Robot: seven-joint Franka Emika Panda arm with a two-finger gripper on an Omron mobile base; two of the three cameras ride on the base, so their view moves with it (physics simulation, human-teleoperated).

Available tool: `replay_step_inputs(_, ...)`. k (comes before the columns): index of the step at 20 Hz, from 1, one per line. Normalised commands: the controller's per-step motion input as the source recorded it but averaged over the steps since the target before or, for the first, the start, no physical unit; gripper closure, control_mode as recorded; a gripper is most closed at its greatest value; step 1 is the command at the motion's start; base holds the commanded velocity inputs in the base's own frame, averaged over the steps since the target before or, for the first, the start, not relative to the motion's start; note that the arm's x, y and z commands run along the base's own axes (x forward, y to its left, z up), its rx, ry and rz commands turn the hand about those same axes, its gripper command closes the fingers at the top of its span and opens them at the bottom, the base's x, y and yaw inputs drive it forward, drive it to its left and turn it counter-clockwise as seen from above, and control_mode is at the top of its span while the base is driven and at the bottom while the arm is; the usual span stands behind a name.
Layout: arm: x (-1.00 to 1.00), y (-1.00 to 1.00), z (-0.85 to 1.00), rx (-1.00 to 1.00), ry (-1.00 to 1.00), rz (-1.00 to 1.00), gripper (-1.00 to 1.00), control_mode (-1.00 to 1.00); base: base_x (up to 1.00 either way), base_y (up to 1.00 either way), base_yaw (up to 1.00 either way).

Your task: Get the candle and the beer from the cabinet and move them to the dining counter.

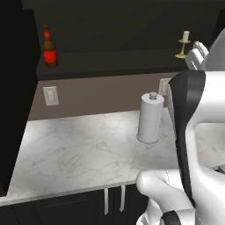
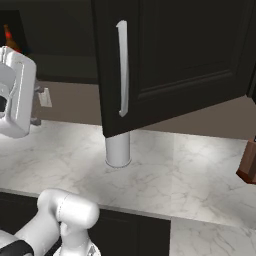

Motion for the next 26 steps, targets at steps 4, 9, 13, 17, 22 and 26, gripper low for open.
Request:
replay_step_inputs(4,0.34,-0.19,-0.12,0.16,-0.13,-0.2,-1.0,-1.0,0.0,0.0,0.0)
replay_step_inputs(9,0.15,-0.29,-0.2,0.02,-0.45,-0.02,-1.0,-1.0,0.0,0.0,0.0)
replay_step_inputs(13,0.26,-0.24,-0.14,0.0,-0.38,-0.06,-1.0,-1.0,0.0,0.0,0.0)
replay_step_inputs(17,0.44,-0.15,-0.07,0.0,-0.14,-0.19,-1.0,-1.0,0.0,0.0,0.0)
replay_step_inputs(22,0.51,-0.01,0.0,0.0,0.0,-0.29,-1.0,-1.0,0.0,0.0,0.0)
replay_step_inputs(26,0.37,0.0,0.0,0.01,0.0,-0.27,-1.0,-1.0,0.0,0.0,0.0)
